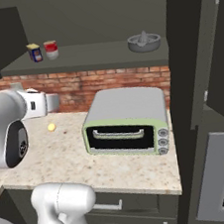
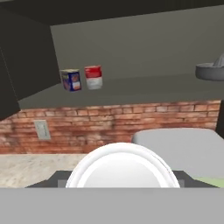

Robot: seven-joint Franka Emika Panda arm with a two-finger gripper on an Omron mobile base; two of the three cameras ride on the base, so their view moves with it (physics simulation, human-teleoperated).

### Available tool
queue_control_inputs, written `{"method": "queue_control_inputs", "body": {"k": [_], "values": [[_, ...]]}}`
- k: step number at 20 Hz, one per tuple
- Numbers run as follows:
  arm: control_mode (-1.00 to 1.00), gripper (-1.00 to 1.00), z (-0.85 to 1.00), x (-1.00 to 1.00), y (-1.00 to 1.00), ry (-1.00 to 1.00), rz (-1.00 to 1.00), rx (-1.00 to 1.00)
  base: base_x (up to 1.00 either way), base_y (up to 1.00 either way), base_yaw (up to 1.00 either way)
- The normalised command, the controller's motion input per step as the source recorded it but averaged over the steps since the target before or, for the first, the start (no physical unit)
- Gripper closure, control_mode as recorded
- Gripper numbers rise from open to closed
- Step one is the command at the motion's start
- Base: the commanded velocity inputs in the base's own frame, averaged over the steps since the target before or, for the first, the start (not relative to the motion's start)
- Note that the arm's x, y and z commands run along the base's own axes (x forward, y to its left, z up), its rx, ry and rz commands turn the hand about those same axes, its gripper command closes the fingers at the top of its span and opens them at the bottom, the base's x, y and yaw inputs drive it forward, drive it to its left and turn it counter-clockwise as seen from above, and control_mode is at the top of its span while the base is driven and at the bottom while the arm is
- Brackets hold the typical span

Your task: Pick the cans from the counter and place them in their designated side in the cabinet.

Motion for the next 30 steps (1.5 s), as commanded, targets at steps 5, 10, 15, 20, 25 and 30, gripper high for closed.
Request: {"method": "queue_control_inputs", "body": {"k": [5, 10, 15, 20, 25, 30], "values": [[-1.00, 1.00, 0.14, 0.00, -0.01, -0.04, 0.03, 0.00, 0.00, 0.00, 0.00], [-1.00, 1.00, 0.19, 0.00, -0.02, -0.03, 0.03, 0.00, 0.00, 0.00, 0.00], [-1.00, 1.00, 0.23, 0.00, -0.04, 0.00, 0.03, -0.02, 0.00, 0.00, 0.00], [-1.00, 1.00, 0.22, 0.00, -0.02, 0.00, 0.02, -0.03, 0.00, 0.00, 0.00], [-1.00, 1.00, 0.16, 0.01, 0.00, -0.01, 0.02, -0.03, 0.00, 0.00, 0.00], [-1.00, 1.00, 0.11, 0.08, 0.00, -0.02, 0.01, -0.02, 0.00, 0.00, 0.00]]}}
